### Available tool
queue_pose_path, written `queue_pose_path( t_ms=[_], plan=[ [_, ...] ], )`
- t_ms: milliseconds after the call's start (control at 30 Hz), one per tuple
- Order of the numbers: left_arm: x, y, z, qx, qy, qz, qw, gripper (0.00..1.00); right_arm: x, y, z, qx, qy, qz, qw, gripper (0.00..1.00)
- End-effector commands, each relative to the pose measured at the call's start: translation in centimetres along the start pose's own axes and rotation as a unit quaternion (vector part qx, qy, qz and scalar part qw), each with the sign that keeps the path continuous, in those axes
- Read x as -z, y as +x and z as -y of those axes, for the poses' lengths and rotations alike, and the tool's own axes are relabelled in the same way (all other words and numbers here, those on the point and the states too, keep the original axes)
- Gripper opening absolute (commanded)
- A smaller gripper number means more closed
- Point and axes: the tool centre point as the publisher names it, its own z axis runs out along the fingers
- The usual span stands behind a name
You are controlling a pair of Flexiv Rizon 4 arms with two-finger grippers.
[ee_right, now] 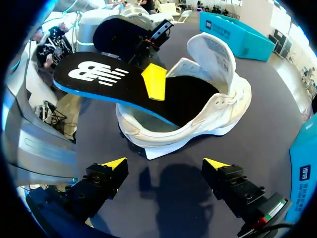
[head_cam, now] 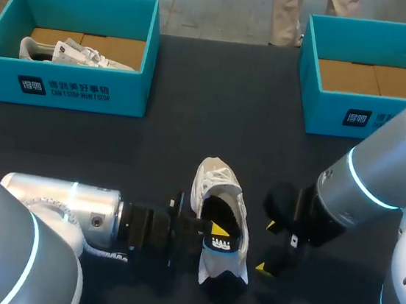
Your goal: Take the shoe out of the shoebox, open the shoe tongue, remove and reinsert the insole, then place the shoe into the shoebox
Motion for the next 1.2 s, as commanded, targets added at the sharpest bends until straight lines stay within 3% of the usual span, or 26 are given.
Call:
queue_pose_path(
  t_ms=[33,400,533,1200],
  plan=[
    [-0.8,-0.2,-0.1,-0.003,-0.010,0.002,1.000,0.00,0.0,0.1,0.0,-0.001,0.001,0.002,1.000,1.00],
    [-0.6,0.1,-0.1,-0.002,-0.016,-0.001,1.000,0.00,0.0,0.1,0.0,-0.001,0.001,0.002,1.000,1.00],
    [-0.3,0.5,0.7,0.000,-0.011,-0.005,1.000,0.15,0.0,0.1,0.0,-0.001,0.001,0.002,1.000,1.00],
    [0.3,0.2,3.7,-0.020,0.013,-0.008,1.000,0.12,0.0,0.1,0.0,-0.001,0.001,0.002,1.000,1.00]
  ],
)
